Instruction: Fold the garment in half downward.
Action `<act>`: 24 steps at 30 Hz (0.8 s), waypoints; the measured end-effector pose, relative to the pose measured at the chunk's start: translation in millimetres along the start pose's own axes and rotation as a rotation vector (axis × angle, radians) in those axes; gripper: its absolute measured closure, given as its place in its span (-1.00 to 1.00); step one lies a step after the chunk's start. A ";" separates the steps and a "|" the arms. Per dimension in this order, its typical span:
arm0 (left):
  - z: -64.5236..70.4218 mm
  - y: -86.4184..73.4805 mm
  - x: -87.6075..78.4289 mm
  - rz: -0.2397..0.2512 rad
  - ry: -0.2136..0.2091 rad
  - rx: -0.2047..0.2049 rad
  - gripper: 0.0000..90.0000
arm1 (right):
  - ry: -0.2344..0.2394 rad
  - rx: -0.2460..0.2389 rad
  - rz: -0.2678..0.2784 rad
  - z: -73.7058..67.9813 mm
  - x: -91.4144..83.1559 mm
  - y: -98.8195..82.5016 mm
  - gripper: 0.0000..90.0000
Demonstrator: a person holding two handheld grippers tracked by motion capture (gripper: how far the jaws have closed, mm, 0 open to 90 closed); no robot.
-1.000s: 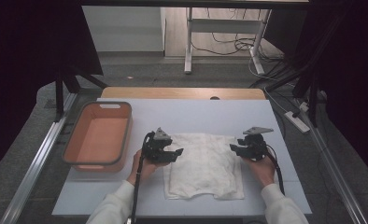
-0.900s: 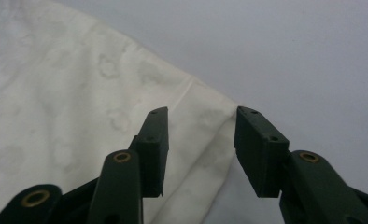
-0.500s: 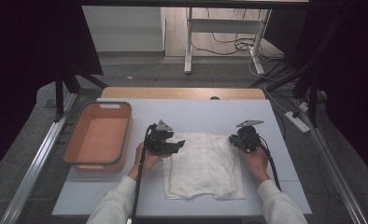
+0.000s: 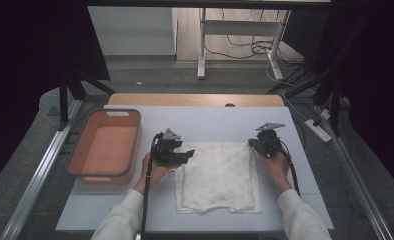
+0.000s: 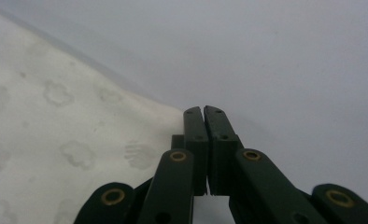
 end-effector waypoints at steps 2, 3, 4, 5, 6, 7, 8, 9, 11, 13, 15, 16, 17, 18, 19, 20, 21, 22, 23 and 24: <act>-0.6 -0.3 -0.7 0.002 0.001 0.000 -0.18 | 0.000 -0.001 -0.014 -0.7 3.0 -1.9 0.91; -0.6 -0.4 -1.1 0.002 0.002 0.000 -0.19 | 0.001 0.003 -0.013 -0.9 2.6 -2.0 0.83; -0.6 -0.3 -1.5 0.004 0.002 0.001 -0.19 | 0.000 0.008 -0.010 -0.8 0.8 -1.6 0.70; -0.9 -0.5 -2.0 0.002 0.002 0.004 -0.19 | -0.009 0.013 0.001 -0.4 -1.7 -0.8 0.54; -0.9 -0.4 -2.4 0.004 0.001 0.003 -0.19 | -0.014 0.023 0.014 -0.3 -5.0 0.1 0.41; -1.2 -0.4 -2.7 0.007 0.001 0.003 -0.19 | -0.013 0.032 0.029 -0.3 -8.8 1.0 0.34; -1.6 -0.4 -3.0 0.008 0.001 0.003 -0.19 | 0.007 0.043 0.048 -1.2 -12.6 1.8 0.30; -1.9 -0.4 -3.3 0.010 0.000 0.003 -0.20 | 0.031 0.054 0.065 -2.8 -16.2 2.6 0.26; -2.6 -0.4 -3.8 0.011 -0.002 0.004 -0.20 | 0.051 0.054 0.083 -6.5 -22.8 3.0 0.19; -2.7 -0.3 -3.6 0.013 -0.005 0.006 -0.21 | 0.065 0.038 0.093 -12.1 -27.8 3.4 0.14; -2.5 -0.3 -3.4 0.010 -0.007 0.010 -0.21 | 0.080 0.020 0.108 -18.8 -32.4 3.9 0.12; -2.4 -0.2 -3.4 0.009 -0.007 0.013 -0.21 | 0.082 0.009 0.113 -21.9 -34.5 3.9 0.09; -2.5 -0.1 -3.3 0.008 -0.005 0.016 -0.22 | 0.087 0.001 0.117 -25.1 -36.5 3.8 0.06; -2.7 -0.1 -3.2 0.008 -0.005 0.017 -0.22 | 0.093 -0.006 0.121 -28.2 -38.1 3.6 0.03; -3.0 -0.1 -3.3 0.008 -0.005 0.017 -0.22 | 0.097 -0.011 0.124 -31.3 -39.8 2.8 -0.01; -3.3 -0.1 -3.4 0.010 -0.006 0.015 -0.22 | 0.108 -0.019 0.126 -34.5 -41.1 1.9 -0.04; -3.5 -0.2 -3.6 0.011 -0.007 0.013 -0.22 | 0.117 -0.028 0.121 -37.3 -42.4 0.7 -0.07; -3.5 -0.3 -3.6 0.011 -0.009 0.012 -0.22 | 0.122 -0.035 0.124 -41.5 -45.1 -1.8 -0.10; -3.4 -0.3 -3.5 0.011 -0.011 0.013 -0.23 | 0.127 -0.035 0.123 -43.4 -46.4 -3.4 -0.12; -3.3 -0.2 -3.3 0.010 -0.013 0.015 -0.23 | 0.131 -0.036 0.122 -45.1 -47.1 -4.8 -0.13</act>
Point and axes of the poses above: each handheld gripper's, and its own axes: x roughly forward along the jaws, y roughly out of its top, z roughly to its right, the point moved 6 cm from there along x, roughly forward along the jaws, and after that the axes turned 11 degrees about -z, right-handed, at the moved point
